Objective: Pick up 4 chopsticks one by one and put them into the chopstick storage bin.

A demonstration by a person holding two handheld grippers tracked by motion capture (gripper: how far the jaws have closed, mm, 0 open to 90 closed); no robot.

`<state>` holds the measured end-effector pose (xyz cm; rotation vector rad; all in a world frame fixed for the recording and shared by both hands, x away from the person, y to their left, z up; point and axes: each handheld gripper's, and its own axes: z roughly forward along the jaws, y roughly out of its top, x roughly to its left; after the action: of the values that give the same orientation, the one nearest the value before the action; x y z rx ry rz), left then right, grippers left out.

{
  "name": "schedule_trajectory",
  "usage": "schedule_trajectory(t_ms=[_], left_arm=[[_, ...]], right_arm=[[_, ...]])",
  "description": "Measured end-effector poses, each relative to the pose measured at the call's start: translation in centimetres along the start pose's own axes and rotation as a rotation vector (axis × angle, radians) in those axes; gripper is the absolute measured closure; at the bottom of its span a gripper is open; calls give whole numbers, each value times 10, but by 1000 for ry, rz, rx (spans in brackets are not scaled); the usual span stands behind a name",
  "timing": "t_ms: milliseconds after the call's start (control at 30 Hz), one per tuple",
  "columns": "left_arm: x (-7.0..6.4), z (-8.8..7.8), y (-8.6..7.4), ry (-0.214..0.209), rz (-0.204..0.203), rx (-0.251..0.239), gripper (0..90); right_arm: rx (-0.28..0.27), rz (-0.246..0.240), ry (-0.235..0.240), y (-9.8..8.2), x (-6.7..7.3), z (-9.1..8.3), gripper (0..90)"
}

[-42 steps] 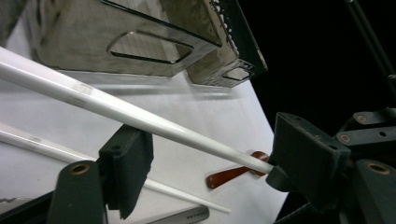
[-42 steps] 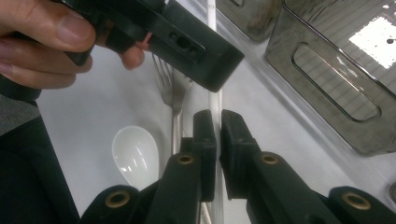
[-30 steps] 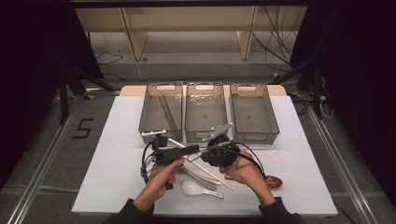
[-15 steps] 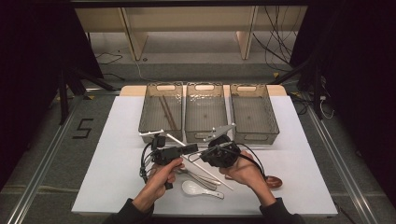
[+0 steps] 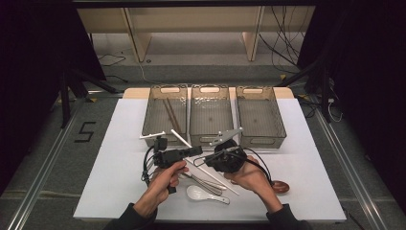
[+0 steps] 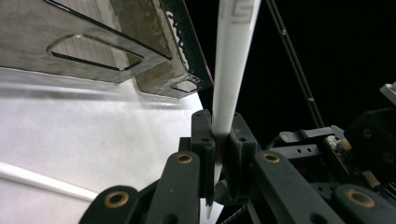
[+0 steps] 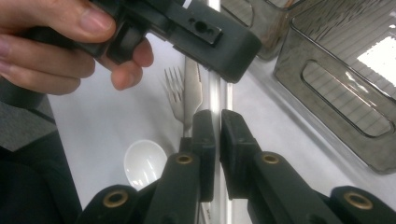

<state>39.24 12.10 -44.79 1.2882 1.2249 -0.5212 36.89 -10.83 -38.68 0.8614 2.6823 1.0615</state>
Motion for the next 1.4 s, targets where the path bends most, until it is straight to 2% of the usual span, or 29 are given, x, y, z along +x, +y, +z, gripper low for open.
schedule_trajectory(t_ms=[100,167,267,367,667,1000,1400], left_arm=[[0,-3,3,11,16,-6,836],[0,-6,6,26,34,-9,836],[-2,-11,12,40,50,-23,836],[-4,-17,19,60,83,-30,836],[-15,-38,50,117,157,-82,836],[-27,-58,94,166,212,-136,835],[-28,-84,143,256,229,-182,835]], right_arm=[[-17,3,-16,-1,-2,-2,790],[-42,17,-22,-2,-5,-7,703],[-45,33,-23,-6,-9,-12,605],[-42,51,-36,-12,-14,-14,522],[-15,93,-46,-27,-20,-12,369],[-17,117,-60,-37,-22,-13,305],[-16,127,-66,-45,-23,-14,290]])
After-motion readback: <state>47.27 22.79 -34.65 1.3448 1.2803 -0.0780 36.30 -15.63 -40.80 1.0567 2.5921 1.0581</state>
